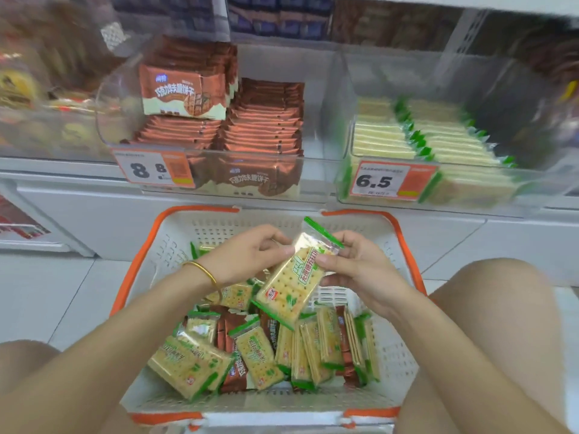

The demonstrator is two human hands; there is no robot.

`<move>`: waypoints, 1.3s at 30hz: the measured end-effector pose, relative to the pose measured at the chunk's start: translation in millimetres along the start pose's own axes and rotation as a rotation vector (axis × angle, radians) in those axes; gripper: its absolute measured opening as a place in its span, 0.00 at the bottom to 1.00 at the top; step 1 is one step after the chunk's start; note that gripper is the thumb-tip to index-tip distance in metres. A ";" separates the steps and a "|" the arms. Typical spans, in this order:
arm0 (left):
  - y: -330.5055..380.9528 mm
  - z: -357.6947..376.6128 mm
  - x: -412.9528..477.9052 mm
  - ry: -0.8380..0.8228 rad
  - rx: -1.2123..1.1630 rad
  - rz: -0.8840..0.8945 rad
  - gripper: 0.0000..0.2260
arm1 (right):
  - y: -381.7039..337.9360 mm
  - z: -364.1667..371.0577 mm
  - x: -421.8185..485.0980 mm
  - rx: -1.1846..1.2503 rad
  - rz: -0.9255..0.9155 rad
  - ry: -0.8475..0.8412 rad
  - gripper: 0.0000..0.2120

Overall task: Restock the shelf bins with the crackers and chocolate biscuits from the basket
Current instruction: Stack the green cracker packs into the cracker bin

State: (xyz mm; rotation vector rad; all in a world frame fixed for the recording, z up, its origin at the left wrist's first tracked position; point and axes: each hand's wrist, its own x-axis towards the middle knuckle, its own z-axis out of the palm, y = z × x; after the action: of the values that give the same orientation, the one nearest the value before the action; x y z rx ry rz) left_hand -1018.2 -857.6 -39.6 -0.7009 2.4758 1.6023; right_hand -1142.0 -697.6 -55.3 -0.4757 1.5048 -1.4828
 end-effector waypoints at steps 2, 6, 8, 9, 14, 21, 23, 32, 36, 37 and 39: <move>19.4 4.6 4.9 0.007 -0.025 0.030 0.07 | -12.6 -9.9 -8.0 0.027 -0.038 0.022 0.12; 62.6 13.7 18.0 -0.002 0.004 0.112 0.08 | -35.9 -30.9 -22.2 0.111 -0.107 0.096 0.11; 84.5 19.5 24.9 0.040 0.024 0.167 0.07 | -48.2 -43.5 -29.0 0.148 -0.151 0.127 0.11; 95.1 22.0 28.3 0.056 0.029 0.189 0.07 | -54.5 -50.1 -32.3 0.158 -0.172 0.134 0.12; 138.0 31.5 41.5 0.086 0.029 0.246 0.08 | -79.6 -76.6 -42.4 0.202 -0.279 0.138 0.15; 166.8 14.8 44.1 0.184 0.054 0.265 0.08 | -97.6 -86.3 -37.0 0.300 -0.370 0.138 0.08; 173.3 11.9 43.1 0.196 0.085 0.281 0.08 | -101.2 -87.2 -35.5 0.299 -0.361 0.131 0.10; 181.3 4.6 51.6 0.272 0.117 0.315 0.07 | -114.8 -93.4 -27.8 0.169 -0.392 0.220 0.17; 193.1 -1.1 64.0 0.308 0.222 0.397 0.07 | -150.5 -102.8 -9.1 -0.220 -0.465 0.357 0.18; 195.3 -3.0 69.0 0.342 0.254 0.409 0.08 | -159.6 -107.4 -2.2 -0.238 -0.439 0.329 0.16; 195.9 -11.7 86.0 0.487 0.383 0.418 0.13 | -175.3 -120.1 20.3 -0.198 -0.381 0.322 0.12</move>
State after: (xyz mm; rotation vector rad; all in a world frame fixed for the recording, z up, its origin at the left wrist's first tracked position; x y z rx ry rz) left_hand -1177.9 -829.5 100.5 -0.5957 3.3405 1.0731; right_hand -1306.9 -680.5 79.2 -0.6971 1.9036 -1.7749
